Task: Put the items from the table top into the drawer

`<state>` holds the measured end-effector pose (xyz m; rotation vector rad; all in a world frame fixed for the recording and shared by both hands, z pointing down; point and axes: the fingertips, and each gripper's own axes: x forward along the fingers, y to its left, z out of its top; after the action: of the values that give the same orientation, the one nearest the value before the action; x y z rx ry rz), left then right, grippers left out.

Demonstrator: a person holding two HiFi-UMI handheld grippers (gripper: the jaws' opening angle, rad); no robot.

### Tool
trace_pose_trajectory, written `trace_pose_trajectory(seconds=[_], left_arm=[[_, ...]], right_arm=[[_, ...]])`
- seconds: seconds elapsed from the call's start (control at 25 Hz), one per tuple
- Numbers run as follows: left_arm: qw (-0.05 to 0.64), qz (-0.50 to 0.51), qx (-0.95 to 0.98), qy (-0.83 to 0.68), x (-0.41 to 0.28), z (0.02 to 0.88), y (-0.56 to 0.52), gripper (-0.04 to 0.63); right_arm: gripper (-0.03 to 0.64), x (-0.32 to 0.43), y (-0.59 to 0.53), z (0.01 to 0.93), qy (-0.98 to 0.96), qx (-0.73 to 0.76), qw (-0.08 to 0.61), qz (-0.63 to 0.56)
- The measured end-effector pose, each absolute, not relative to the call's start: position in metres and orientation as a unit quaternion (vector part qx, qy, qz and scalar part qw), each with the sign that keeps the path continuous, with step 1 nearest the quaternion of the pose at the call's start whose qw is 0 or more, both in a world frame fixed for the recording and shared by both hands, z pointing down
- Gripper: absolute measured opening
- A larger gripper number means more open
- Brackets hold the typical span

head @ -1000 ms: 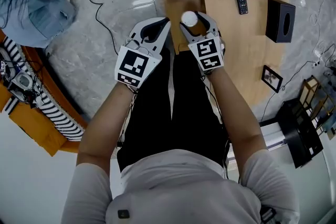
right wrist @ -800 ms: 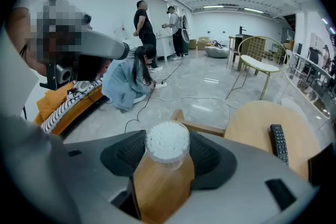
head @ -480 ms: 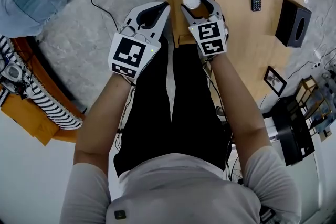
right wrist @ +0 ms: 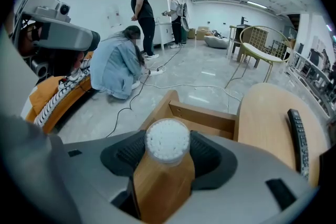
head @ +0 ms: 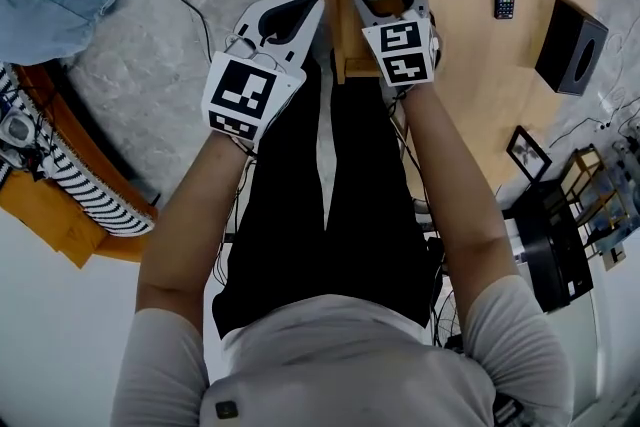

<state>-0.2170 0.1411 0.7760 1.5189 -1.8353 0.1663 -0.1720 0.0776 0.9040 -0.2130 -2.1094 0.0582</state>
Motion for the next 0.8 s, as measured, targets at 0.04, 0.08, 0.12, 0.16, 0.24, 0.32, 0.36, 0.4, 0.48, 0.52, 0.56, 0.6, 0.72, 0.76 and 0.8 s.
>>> trace_pose_trajectory(seconds=[0.04,0.08,0.12,0.16,0.24,0.32,0.36,0.4,0.48,0.52,0.56,0.6,0.72,0.76,0.8], left_arm=[[0.368,0.064,0.591,-0.715,-0.218,0.777,0.141,0.009],[0.368,0.063,0.591,-0.715,-0.218,0.777,0.141,0.009],[0.368,0.063,0.591,-0.715,-0.218,0.777,0.141,0.009],[0.368,0.062,0.591,-0.715,-0.218,0.777,0.140,0.009],[0.366,0.062,0.592,-0.715,-0.219,0.776,0.140,0.009],[0.366,0.062,0.593,-0.715,-0.218,0.776,0.140,0.009],[0.366,0.062,0.593,-0.714,-0.218,0.776,0.140,0.009],[0.366,0.062,0.593,-0.714,-0.217,0.776,0.140,0.009],[0.367,0.062,0.594,-0.713,-0.216,0.775,0.140,0.009],[0.366,0.063,0.595,-0.713,-0.215,0.774,0.140,0.009],[0.366,0.064,0.595,-0.712,-0.215,0.773,0.139,0.009],[0.365,0.064,0.596,-0.712,-0.215,0.771,0.139,0.009],[0.362,0.067,0.598,-0.712,-0.215,0.762,0.137,0.009],[0.360,0.068,0.599,-0.712,-0.216,0.757,0.136,0.009],[0.358,0.069,0.600,-0.712,-0.217,0.752,0.136,0.009]], right_arm=[[0.272,-0.171,0.078,0.906,-0.867,-0.087,0.491,0.025],[0.272,-0.170,0.078,0.907,-0.866,-0.087,0.492,0.025],[0.272,-0.169,0.078,0.909,-0.865,-0.087,0.494,0.025],[0.272,-0.168,0.078,0.910,-0.864,-0.087,0.496,0.024],[0.272,-0.166,0.078,0.910,-0.862,-0.085,0.499,0.020],[0.272,-0.166,0.078,0.909,-0.864,-0.084,0.496,0.021],[0.272,-0.166,0.079,0.908,-0.865,-0.084,0.494,0.022],[0.272,-0.166,0.079,0.908,-0.866,-0.084,0.493,0.022],[0.272,-0.164,0.079,0.907,-0.864,-0.083,0.496,0.019],[0.272,-0.163,0.078,0.906,-0.863,-0.082,0.497,0.018],[0.272,-0.163,0.078,0.904,-0.864,-0.081,0.497,0.017],[0.272,-0.163,0.077,0.902,-0.865,-0.081,0.495,0.017],[0.272,-0.163,0.077,0.890,-0.868,-0.079,0.489,0.019],[0.270,-0.163,0.077,0.884,-0.870,-0.079,0.487,0.020],[0.270,-0.163,0.076,0.878,-0.872,-0.078,0.484,0.019]])
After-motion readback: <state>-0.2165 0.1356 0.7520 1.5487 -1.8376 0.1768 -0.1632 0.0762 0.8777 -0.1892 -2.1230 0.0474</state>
